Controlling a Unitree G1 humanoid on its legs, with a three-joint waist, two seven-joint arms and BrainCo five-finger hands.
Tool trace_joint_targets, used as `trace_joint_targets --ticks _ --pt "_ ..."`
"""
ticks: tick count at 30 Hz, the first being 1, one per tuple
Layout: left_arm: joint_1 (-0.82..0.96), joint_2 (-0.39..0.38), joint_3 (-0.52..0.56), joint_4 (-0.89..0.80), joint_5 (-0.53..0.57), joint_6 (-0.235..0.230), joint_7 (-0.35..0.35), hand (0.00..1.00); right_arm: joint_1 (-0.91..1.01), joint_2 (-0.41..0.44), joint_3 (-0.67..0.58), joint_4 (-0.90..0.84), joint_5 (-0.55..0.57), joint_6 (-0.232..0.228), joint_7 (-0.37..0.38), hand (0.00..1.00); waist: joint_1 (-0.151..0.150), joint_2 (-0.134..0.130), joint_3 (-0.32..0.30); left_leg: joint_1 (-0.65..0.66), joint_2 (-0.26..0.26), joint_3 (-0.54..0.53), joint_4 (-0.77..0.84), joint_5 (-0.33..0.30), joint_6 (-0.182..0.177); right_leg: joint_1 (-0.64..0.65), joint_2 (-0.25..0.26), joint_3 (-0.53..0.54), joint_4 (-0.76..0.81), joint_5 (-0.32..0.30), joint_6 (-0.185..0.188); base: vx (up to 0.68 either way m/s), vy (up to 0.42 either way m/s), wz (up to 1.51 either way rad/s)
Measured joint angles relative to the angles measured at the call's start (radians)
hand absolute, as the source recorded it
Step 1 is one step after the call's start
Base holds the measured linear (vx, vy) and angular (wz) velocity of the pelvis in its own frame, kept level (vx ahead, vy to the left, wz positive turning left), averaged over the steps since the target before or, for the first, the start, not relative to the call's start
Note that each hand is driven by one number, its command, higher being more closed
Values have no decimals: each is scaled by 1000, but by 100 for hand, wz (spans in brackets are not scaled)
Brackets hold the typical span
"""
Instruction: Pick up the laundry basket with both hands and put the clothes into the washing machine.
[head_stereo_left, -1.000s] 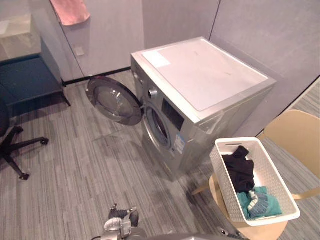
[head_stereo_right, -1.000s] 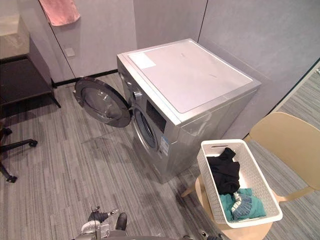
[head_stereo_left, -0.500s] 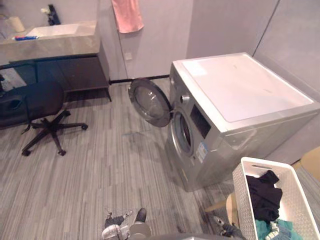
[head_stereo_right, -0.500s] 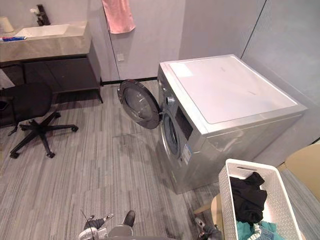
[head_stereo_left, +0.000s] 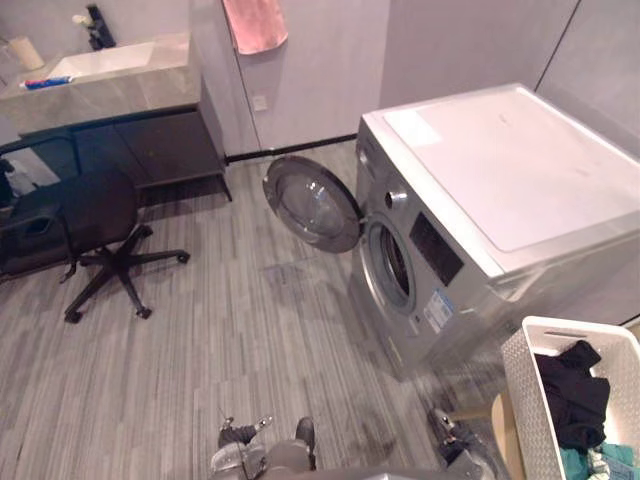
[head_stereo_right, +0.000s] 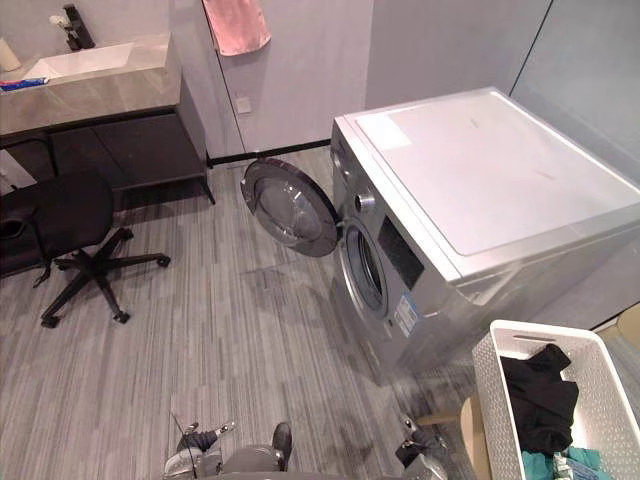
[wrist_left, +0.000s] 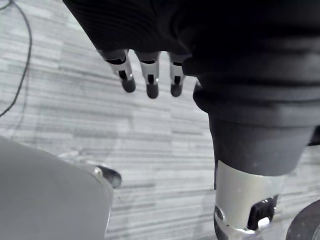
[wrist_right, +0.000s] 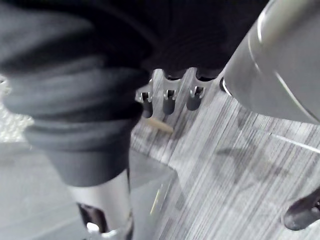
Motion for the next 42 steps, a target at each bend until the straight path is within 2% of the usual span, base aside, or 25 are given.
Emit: trace_joint_targets --ticks 1,2,3,6,7,8,10,11,15,16,17,19,20,21,22,24,25,26,27,30,32,37,38,40,42 --pt "-2 3 3 0 -2 0 0 0 -3 0 13 -3 2 0 1 0 -2 5 11 13 -1 4 -1 -6 9 -14 10 13 39 -31 32 118 251 -32" --pt "-5 12 14 1 -11 1 0 0 -5 1 23 -6 9 -3 2 0 -4 -8 16 32 1 8 -7 -13 19 -50 76 51 116 -137 112 109 198 -16" --pt "-6 14 27 1 -13 1 -1 0 -4 4 19 -6 21 -12 1 0 -10 -18 13 35 4 10 -8 -20 30 -84 154 65 150 -215 159 100 162 -11" --pt "-10 11 84 7 -12 3 -3 0 -8 5 7 0 39 -22 2 0 -24 -36 21 64 -2 50 -35 -26 41 -123 251 -50 96 -288 196 82 74 -18" --pt "-9 3 98 8 -12 3 -2 0 -1 7 -7 9 39 -24 2 0 -27 -35 21 67 -9 63 -41 -32 49 -111 285 -112 5 -293 179 57 26 -14" --pt "-10 2 101 6 -9 1 -5 0 13 8 -31 24 38 -24 1 0 -29 -41 17 68 -33 62 -42 -36 49 -86 301 -126 -121 -269 101 71 -6 2" --pt "-29 -11 102 7 -8 3 -6 0 38 5 -51 45 38 -22 -2 0 -33 -39 12 74 -61 42 -39 -45 48 -45 299 -126 -218 -246 36 156 -31 36" --pt "-29 -32 106 4 -9 1 -5 0 47 5 -81 36 39 -25 -5 0 -32 -15 6 83 -55 38 -37 -50 44 -20 303 -145 -256 -238 51 190 -12 30" --pt "-31 -49 111 3 -21 0 -14 0 43 -2 -83 38 38 -28 -21 0 -34 11 1 54 -15 45 135 -133 32 49 326 -188 -303 -233 49 167 -13 19" --pt "-29 -49 112 -1 -20 0 -18 0 45 -2 -73 37 38 -27 -21 0 -31 15 -1 33 -1 45 211 -164 30 66 338 -187 -308 -245 49 134 9 8" --pt "-20 -48 116 -6 -17 0 -22 0 39 2 -57 38 37 -26 -19 0 -29 19 0 -38 15 36 395 -178 18 89 348 -182 -307 -277 47 173 31 2" --pt "-14 -48 124 -32 -17 -2 -23 0 38 4 -44 39 38 -24 -19 0 -19 16 5 -118 28 9 604 -137 -11 114 355 -160 -306 -284 41 187 88 -40" --pt "16 -41 140 -39 -31 -2 -22 0 31 2 -7 39 37 -24 -20 0 -8 10 11 -165 38 -18 722 -140 -7 140 355 -117 -305 -286 45 194 148 -83" --pt "21 -40 141 -43 -35 -5 -23 0 31 1 7 39 37 -24 -20 0 2 11 11 -168 42 -31 721 -155 1 144 352 -97 -303 -283 54 198 176 -99" --pt "21 -39 140 -44 -34 -9 -22 0 30 1 23 39 37 -22 -21 0 3 10 11 -166 46 -62 683 -182 4 145 345 -65 -301 -285 65 187 190 -83" --pt "26 -49 159 -34 -34 -16 -22 0 15 5 30 39 37 -19 -21 0 3 10 12 -142 48 -199 452 -203 9 144 318 8 -294 -292 105 258 314 -88" --pt "28 -51 163 -33 -34 -16 -22 0 13 5 27 39 37 -19 -22 0 3 11 11 -129 38 -244 388 -197 0 137 311 28 -286 -298 119 232 405 -80" --pt "33 -52 161 -22 -33 -17 -20 0 13 2 29 39 37 -21 -23 0 4 27 5 -95 46 -307 301 -168 -33 124 310 60 -268 -317 150 191 436 -100" --pt "30 -38 170 -2 -33 -20 -17 0 6 -4 51 62 33 -16 -23 0 5 28 9 -73 35 -255 305 -196 -72 121 282 127 -245 -343 169 237 510 -103" --pt "23 -28 167 13 -19 -19 -19 0 4 -8 77 65 5 -8 -18 0 4 -9 -17 -54 -3 -171 293 -217 -34 122 232 217 -293 -296 163 195 384 -84" --pt "19 -12 137 32 -7 -19 -22 0 10 1 70 64 -2 -7 -18 0 1 -22 -25 -6 -18 -118 224 -201 0 118 209 268 -322 -213 171 188 318 -60" --pt "16 0 90 44 7 -15 -22 0 29 0 56 58 0 -5 -17 0 3 -21 -44 73 -22 -35 110 -182 26 100 194 300 -341 -133 179 159 126 -51" --pt "12 1 76 44 7 -14 -22 0 32 -9 71 24 1 0 -18 0 4 -25 -49 83 -17 -10 99 -182 26 92 194 308 -352 -121 194 135 45 -56" --pt "9 -4 72 41 7 -13 -21 0 51 -12 107 -89 2 1 -18 0 1 -20 -49 80 -11 22 95 -182 26 70 196 330 -357 -117 190 108 13 -62" --pt "-1 -12 70 31 8 -13 -18 0 91 -16 146 -284 0 -5 -16 0 2 -9 -48 74 10 66 97 -183 25 38 213 366 -360 -97 198 59 -50 -67"
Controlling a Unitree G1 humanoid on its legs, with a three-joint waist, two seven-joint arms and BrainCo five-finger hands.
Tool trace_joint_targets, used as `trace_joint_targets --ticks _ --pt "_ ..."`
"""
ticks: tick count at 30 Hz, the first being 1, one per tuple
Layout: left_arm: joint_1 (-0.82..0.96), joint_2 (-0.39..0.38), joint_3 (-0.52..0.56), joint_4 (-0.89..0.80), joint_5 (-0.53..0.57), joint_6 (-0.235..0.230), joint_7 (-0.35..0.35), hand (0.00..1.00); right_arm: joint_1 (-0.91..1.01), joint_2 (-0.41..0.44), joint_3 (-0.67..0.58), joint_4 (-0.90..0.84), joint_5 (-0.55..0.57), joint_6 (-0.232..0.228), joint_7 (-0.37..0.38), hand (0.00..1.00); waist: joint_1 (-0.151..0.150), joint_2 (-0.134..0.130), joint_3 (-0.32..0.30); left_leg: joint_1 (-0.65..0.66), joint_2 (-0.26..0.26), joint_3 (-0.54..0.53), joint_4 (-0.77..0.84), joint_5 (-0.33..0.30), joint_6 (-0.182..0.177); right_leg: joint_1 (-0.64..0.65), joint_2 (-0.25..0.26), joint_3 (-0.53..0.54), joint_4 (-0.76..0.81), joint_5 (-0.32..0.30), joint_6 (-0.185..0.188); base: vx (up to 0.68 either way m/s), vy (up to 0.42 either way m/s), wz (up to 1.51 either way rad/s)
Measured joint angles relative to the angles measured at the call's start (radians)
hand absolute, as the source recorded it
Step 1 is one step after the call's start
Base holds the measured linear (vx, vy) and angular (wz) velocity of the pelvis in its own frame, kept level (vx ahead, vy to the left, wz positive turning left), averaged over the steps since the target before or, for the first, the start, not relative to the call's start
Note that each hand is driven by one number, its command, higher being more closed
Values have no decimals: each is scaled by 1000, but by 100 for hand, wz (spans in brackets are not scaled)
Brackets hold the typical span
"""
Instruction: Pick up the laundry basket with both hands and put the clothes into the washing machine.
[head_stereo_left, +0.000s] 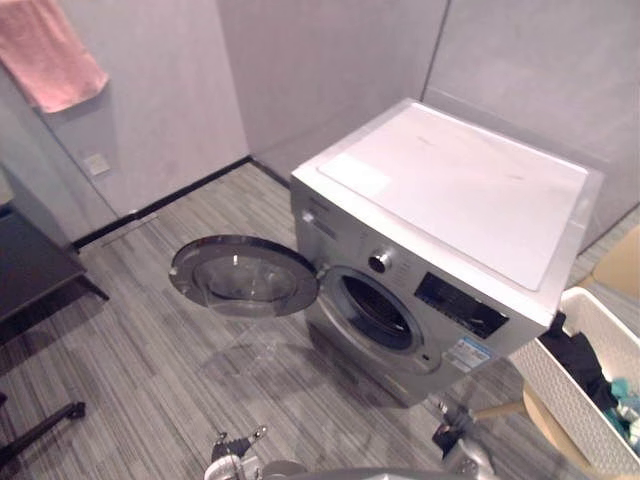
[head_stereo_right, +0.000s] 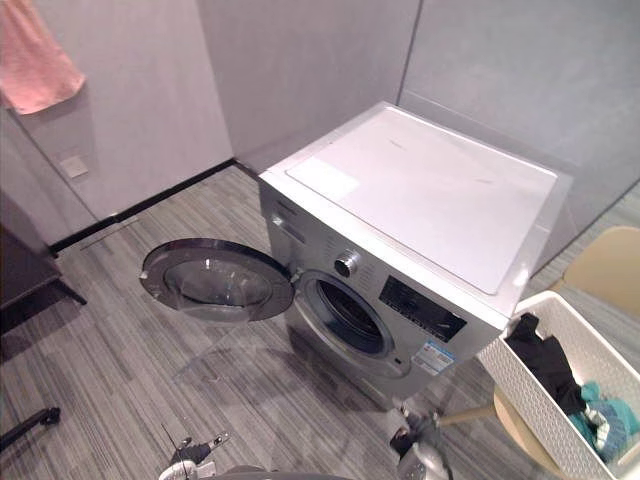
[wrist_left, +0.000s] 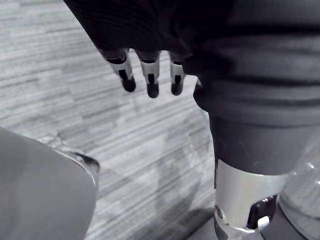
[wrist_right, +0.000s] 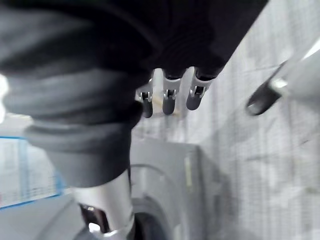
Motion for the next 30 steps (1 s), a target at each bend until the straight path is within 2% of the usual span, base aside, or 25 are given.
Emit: trace_joint_targets --ticks 2,4,5,6,8,10,11,12,13,15,16,18,20,23,24,27,29,30 --pt "-1 -1 -25 -32 6 0 1 0 23 -3 -6 -138 -2 -15 -3 0 -2 2 0 1 26 20 3 -3 -6 -10 23 13 -11 24 13 44 -56 -56" --pt "-9 -4 -26 -48 7 -1 1 0 41 -3 -11 -257 -3 -29 -8 0 0 5 1 4 72 54 5 -14 -20 -42 46 -58 -8 64 23 22 -90 -67" --pt "-11 -7 -26 -50 7 -1 2 0 42 -2 -11 -294 -6 -39 -13 0 0 11 5 10 99 78 3 -15 -23 -49 57 -116 -11 85 7 -20 -144 -73" --pt "-9 -20 -30 -61 7 -1 2 0 43 -3 -9 -346 -13 -45 -19 0 -3 25 20 23 118 99 -1 -16 -24 -60 53 -210 3 74 -29 -25 -101 -63" --pt "-11 -20 -48 -66 7 -1 7 0 52 -3 -14 -414 -37 -51 -30 0 -6 17 33 52 139 137 8 -25 -37 -73 12 -302 75 30 -79 -37 -110 -57" --pt "-8 -15 -65 -65 7 -2 13 0 52 -3 -16 -476 -55 -56 -34 0 -9 20 35 55 172 146 27 -44 -64 -78 -11 -328 88 35 -76 -43 -215 -42" --pt "-9 -8 -67 -65 7 -2 14 0 50 -3 -16 -518 -75 -58 -36 0 -8 7 37 55 184 157 42 -57 -85 -79 -26 -333 58 77 -64 -30 -254 -33" --pt "-10 -2 -66 -63 7 -1 14 0 48 -4 -16 -540 -84 -60 -35 0 -6 -2 38 55 187 161 51 -65 -97 -78 -33 -318 45 72 -32 -10 -307 -51" --pt "-5 3 -63 -62 7 0 15 0 39 -7 -23 -583 -88 -61 -38 0 -1 -7 34 54 196 167 54 -68 -115 -73 -24 -319 20 31 6 17 -330 -58" --pt "4 1 -50 -61 12 3 14 0 3 -21 -40 -648 -112 -65 -51 0 -2 0 42 53 205 172 38 -55 -142 -76 -11 -320 6 -22 22 28 -297 -39" --pt "0 -15 -34 -56 18 8 12 0 -1 -48 -66 -679 -122 -65 -53 0 -9 22 53 64 206 156 10 -42 -159 -73 2 -326 14 -45 18 29 -219 14" --pt "1 -21 -15 -41 22 15 6 0 7 -78 -127 -714 -135 -57 -54 0 -11 38 49 94 204 104 -59 -9 -175 -71 13 -351 69 -92 3 40 -206 39" --pt "26 -18 14 -40 28 15 5 0 6 -111 -204 -780 -161 -60 -53 0 -39 34 39 127 211 44 -105 5 -194 -58 15 -407 163 -189 -2 85 -275 77" --pt "65 -2 15 -31 19 15 0 0 2 -185 -243 -787 -199 -60 -49 0 -57 26 0 91 251 -41 -85 17 -212 -54 40 -476 191 -236 -25 117 -192 60" --pt "64 1 15 -31 17 16 0 0 -1 -199 -252 -784 -206 -59 -49 0 -55 32 -5 74 258 -58 -70 21 -213 -53 49 -486 192 -234 -29 184 -187 51" --pt "67 26 -23 -46 15 14 -2 0 -60 -288 -255 -668 -238 -49 -44 0 -55 4 -1 21 259 -116 65 57 -161 26 64 -518 151 -219 -52 160 -173 48" --pt "67 37 -48 -49 12 12 -2 0 -96 -324 -245 -606 -238 -44 -40 0 -53 -5 2 1 248 -116 160 78 -130 84 53 -522 109 -217 -54 106 -78 25" --pt "67 41 -67 -53 -4 7 -5 0 -136 -357 -238 -544 -238 -39 -23 0 -47 -21 11 -53 221 -122 254 63 -103 122 28 -521 73 -215 -57 91 5 12"
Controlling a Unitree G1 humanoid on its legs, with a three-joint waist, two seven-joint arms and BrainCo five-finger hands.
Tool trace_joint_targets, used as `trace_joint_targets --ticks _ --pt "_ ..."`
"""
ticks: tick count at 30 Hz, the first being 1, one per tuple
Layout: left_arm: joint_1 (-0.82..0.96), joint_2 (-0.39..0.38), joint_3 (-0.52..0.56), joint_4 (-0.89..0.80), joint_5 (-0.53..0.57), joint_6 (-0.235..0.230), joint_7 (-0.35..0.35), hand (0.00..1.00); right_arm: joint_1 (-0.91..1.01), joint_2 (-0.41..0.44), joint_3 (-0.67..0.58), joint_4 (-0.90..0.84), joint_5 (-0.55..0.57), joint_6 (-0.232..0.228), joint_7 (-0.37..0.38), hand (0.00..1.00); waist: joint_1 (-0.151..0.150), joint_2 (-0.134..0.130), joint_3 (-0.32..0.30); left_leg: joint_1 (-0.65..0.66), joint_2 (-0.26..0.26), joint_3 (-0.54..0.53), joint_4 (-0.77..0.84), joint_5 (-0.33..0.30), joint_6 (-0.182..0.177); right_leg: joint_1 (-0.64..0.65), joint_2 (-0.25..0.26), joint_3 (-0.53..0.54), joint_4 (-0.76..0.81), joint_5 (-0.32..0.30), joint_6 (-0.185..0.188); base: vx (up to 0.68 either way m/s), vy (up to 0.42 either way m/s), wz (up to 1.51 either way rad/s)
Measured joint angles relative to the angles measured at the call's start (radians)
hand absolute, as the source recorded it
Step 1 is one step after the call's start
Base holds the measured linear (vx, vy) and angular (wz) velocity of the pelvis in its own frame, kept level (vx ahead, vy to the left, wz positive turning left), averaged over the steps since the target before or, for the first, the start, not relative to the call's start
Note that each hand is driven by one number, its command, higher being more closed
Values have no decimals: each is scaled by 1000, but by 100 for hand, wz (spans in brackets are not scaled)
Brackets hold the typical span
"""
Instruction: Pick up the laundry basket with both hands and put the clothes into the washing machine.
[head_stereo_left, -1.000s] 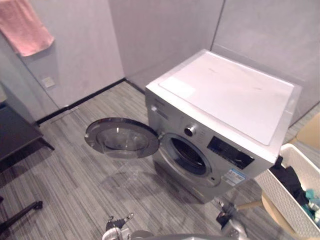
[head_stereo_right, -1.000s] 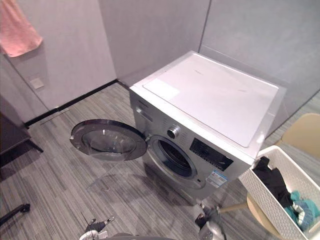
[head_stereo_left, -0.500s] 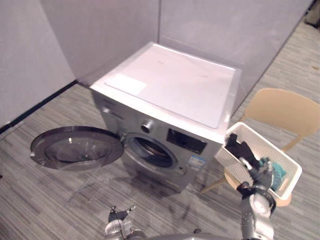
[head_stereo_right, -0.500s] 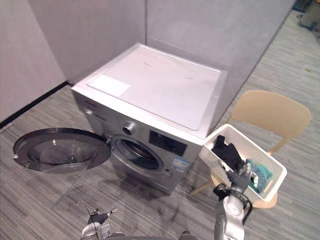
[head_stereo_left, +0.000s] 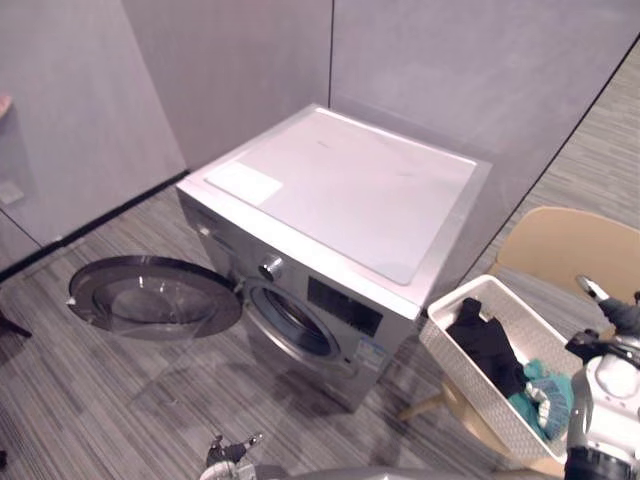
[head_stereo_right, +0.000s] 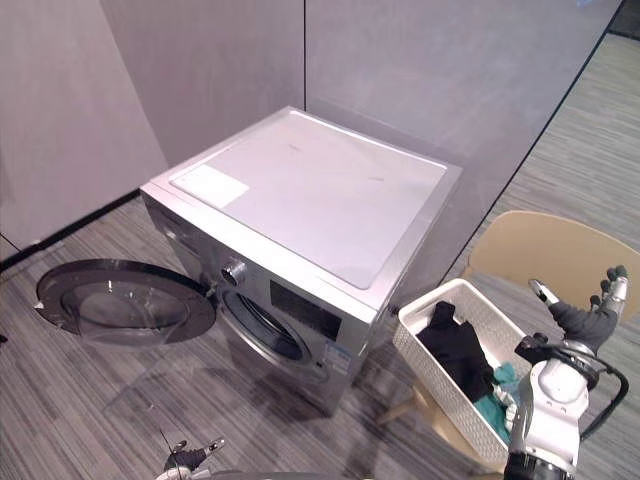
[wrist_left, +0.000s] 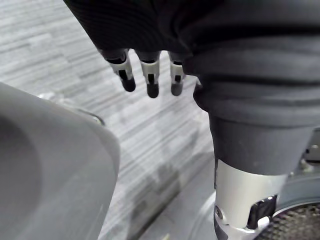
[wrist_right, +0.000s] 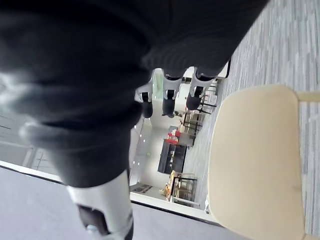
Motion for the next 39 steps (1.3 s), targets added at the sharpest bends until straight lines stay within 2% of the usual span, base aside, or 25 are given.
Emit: trace_joint_targets --ticks 1,2,3,4,5,6,10,13,15,17,21,25,28,30,32,35,36,37,38,39 --pt "2 -3 -7 -5 -1 -3 -1 0 -26 -24 5 51 0 3 3 0 1 4 -1 -14 -39 -18 -13 -43 -6 2 -16 3 -7 1 0 78 43 8" --pt "2 -5 -14 -6 -1 -3 -1 0 -41 -43 8 90 0 6 5 0 -1 9 1 -27 -66 -23 -40 -60 -6 1 -27 4 -12 3 4 79 133 3" --pt "3 -8 -41 -12 -1 -3 -3 0 -78 -90 6 188 0 24 15 0 -3 36 16 -42 -132 -30 -165 -52 -10 1 -42 5 -16 8 11 64 163 4" --pt "4 -12 -47 -12 -2 -3 -3 0 -91 -109 5 225 0 33 18 0 -3 53 21 -40 -152 -44 -239 -11 -7 1 -41 5 -16 11 17 74 179 -9" --pt "3 -5 -45 -13 -10 -3 -5 0 -98 -109 7 280 0 47 20 0 7 41 24 -18 -174 -51 -261 30 -9 -6 -52 21 -18 22 28 115 95 -10" --pt "4 4 -50 -12 -10 -2 -6 0 -101 -116 13 313 0 60 21 0 13 53 23 -9 -181 -36 -276 38 -2 -8 -57 35 -23 43 33 130 120 -16" --pt "45 65 -75 0 12 0 -36 0 -169 -130 50 448 -1 73 71 0 17 45 37 26 -176 -10 -295 35 4 -4 -56 97 -50 114 55 91 110 -22" --pt "69 68 -88 43 21 1 -48 0 -223 -217 129 558 -10 70 114 0 20 48 36 45 -176 20 -362 48 19 -9 -55 126 -106 158 67 54 78 -31" --pt "66 74 -94 61 21 1 -54 0 -261 -240 163 629 -34 71 142 0 20 51 41 42 -177 41 -401 77 25 -27 -56 129 -139 193 70 9 61 -31" --pt "61 75 -117 61 20 -2 -64 0 -279 -254 189 682 -44 72 156 0 21 65 49 41 -176 46 -431 99 29 -42 -53 131 -155 223 68 -19 46 -22" --pt "28 76 -156 48 17 -17 -64 0 -358 -284 196 784 -78 87 172 0 18 87 108 0 -178 55 -501 163 35 -115 -52 126 -171 265 66 -86 47 -9" --pt "8 76 -162 25 -2 -33 -61 0 -424 -299 196 834 -78 90 171 0 18 89 175 -50 -186 51 -532 218 36 -173 -58 121 -171 270 62 -143 24 3" --pt "7 70 -170 15 -25 -38 -49 0 -474 -322 196 854 -77 89 171 0 24 106 209 -94 -194 44 -548 254 40 -223 -65 119 -167 269 63 -170 18 3" --pt "-1 67 -175 15 -38 -38 -40 0 -493 -322 197 848 -77 89 171 0 35 110 238 -102 -196 58 -586 284 35 -260 -71 119 -150 247 78 -190 -1 -13" --pt "-9 66 -177 8 -39 -40 -38 0 -499 -324 196 842 -76 89 169 0 48 112 249 -130 -198 68 -597 295 22 -306 -78 118 -124 202 85 -198 -32 -10" --pt "-12 55 -175 1 -50 -42 -32 0 -538 -337 194 836 -73 94 167 0 46 134 274 -162 -188 75 -632 291 19 -376 -68 117 -80 191 81 -206 -39 0" --pt "-13 54 -175 -9 -60 -41 -27 0 -538 -346 194 818 -70 96 164 0 48 132 280 -175 -180 91 -632 269 -12 -392 -70 119 -82 195 75 -141 7 -2" --pt "-17 56 -168 -13 -62 -41 -20 0 -542 -364 193 770 -68 99 150 0 50 118 289 -207 -180 131 -583 278 2 -414 -89 120 -91 199 75 -55 13 -8" --pt "-16 52 -162 -13 -64 -41 -19 0 -545 -368 194 746 -68 99 146 0 53 124 288 -211 -174 136 -559 277 2 -428 -85 119 -77 204 81 -2 -6 -9" --pt "-22 50 -152 -19 -71 -42 -15 0 -571 -372 206 713 -68 98 133 0 42 123 293 -211 -182 143 -579 291 18 -460 -96 122 -36 205 83 28 -19 -10"
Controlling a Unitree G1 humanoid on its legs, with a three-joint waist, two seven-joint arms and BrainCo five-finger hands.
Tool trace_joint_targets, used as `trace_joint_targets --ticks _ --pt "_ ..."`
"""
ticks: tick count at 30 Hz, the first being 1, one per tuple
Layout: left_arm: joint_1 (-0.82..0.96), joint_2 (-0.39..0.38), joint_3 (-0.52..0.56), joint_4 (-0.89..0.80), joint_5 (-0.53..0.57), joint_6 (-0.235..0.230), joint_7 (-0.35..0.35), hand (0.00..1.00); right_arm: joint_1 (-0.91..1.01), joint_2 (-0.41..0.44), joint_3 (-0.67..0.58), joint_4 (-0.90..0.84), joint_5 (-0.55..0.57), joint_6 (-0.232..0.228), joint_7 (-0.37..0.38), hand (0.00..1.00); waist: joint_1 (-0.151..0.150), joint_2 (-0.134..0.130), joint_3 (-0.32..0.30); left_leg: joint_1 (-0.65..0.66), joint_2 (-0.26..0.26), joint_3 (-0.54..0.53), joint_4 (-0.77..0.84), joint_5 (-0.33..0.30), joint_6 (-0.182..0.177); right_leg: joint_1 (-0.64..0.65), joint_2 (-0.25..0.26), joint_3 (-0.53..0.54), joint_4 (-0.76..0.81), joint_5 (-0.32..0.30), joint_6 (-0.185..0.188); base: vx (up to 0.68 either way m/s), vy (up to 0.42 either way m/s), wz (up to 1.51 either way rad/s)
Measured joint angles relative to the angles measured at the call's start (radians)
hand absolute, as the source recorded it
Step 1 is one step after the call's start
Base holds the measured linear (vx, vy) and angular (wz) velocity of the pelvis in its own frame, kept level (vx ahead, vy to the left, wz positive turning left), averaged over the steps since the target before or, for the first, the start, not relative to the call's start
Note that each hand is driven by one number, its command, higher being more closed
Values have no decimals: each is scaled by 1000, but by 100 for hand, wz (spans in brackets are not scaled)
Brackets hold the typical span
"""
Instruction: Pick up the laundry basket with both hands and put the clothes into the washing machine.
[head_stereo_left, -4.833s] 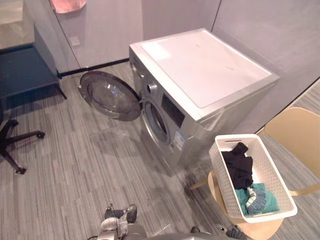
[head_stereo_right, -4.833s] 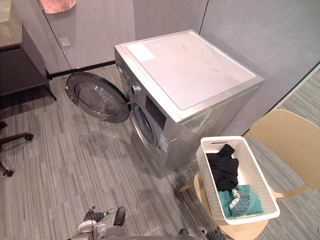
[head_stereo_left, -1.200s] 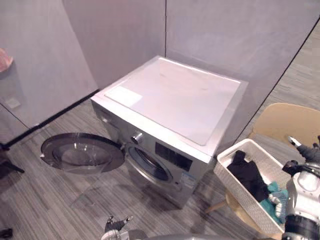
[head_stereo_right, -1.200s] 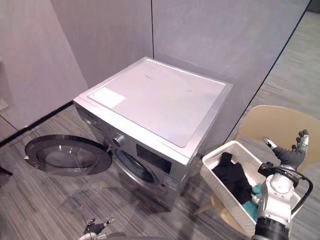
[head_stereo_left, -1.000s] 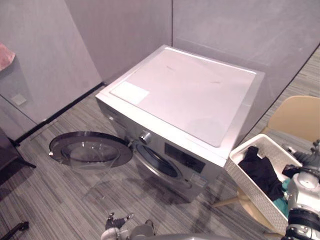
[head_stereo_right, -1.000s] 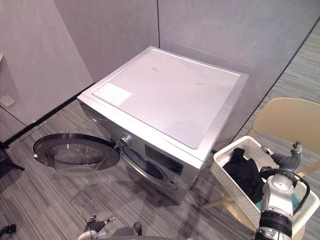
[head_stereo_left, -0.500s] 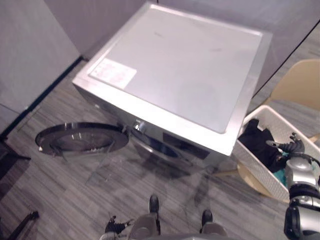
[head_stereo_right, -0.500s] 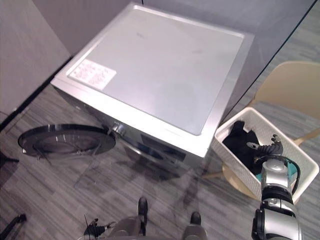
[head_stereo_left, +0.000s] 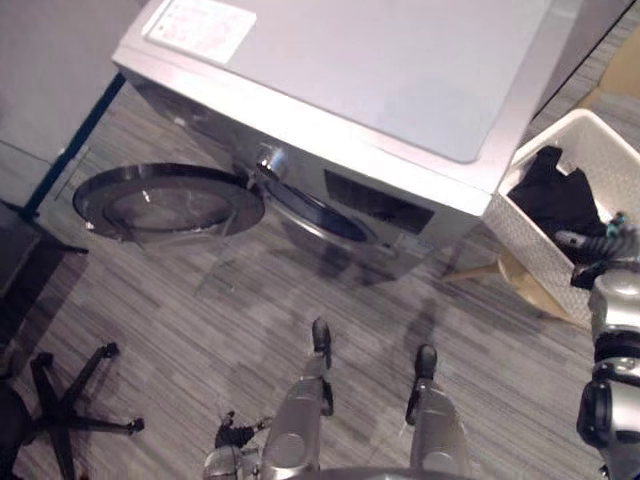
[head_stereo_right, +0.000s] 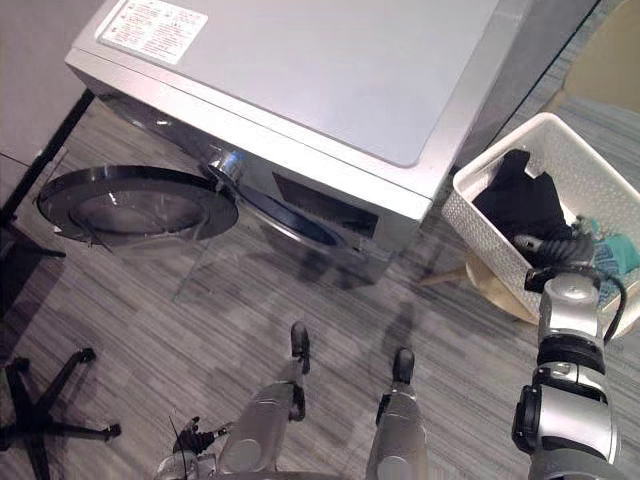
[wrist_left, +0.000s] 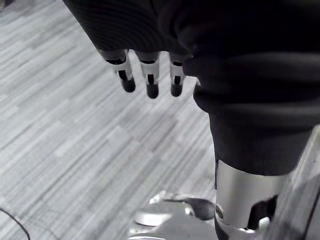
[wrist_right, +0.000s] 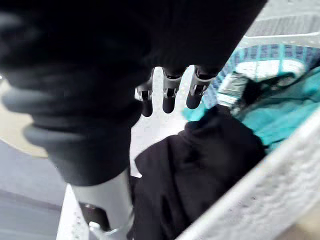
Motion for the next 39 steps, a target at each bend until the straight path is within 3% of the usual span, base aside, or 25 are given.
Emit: trace_joint_targets --ticks 6,16,24,35,39 --pt "-40 -1 5 -78 -29 -18 17 0 -96 -36 53 -16 2 1 -10 0 6 -16 29 -30 -19 5 -42 54 4 -90 -28 -1 99 -28 2 37 -10 8" --pt "-58 -25 5 -135 -64 -32 20 0 -240 -149 153 -14 2 1 -49 0 3 -20 68 -53 -45 -5 -43 64 10 -179 -78 0 267 -124 -11 88 -65 11" --pt "-63 -27 -4 -152 -68 -32 20 0 -272 -170 185 35 31 5 -62 0 1 -22 71 -98 -66 -18 -44 73 -3 -263 -115 2 373 -184 -19 25 -81 13" --pt "-70 -24 -15 -152 -69 -32 22 0 -273 -173 217 110 54 5 -71 0 -3 -23 72 -139 -95 -13 -44 77 -7 -339 -146 29 436 -213 -17 1 -72 5" --pt "-79 -18 -18 -153 -76 -32 30 0 -285 -179 221 109 74 -9 -71 0 -11 -35 78 -150 -104 -11 -44 79 -11 -369 -155 43 465 -219 -19 1 -77 4"
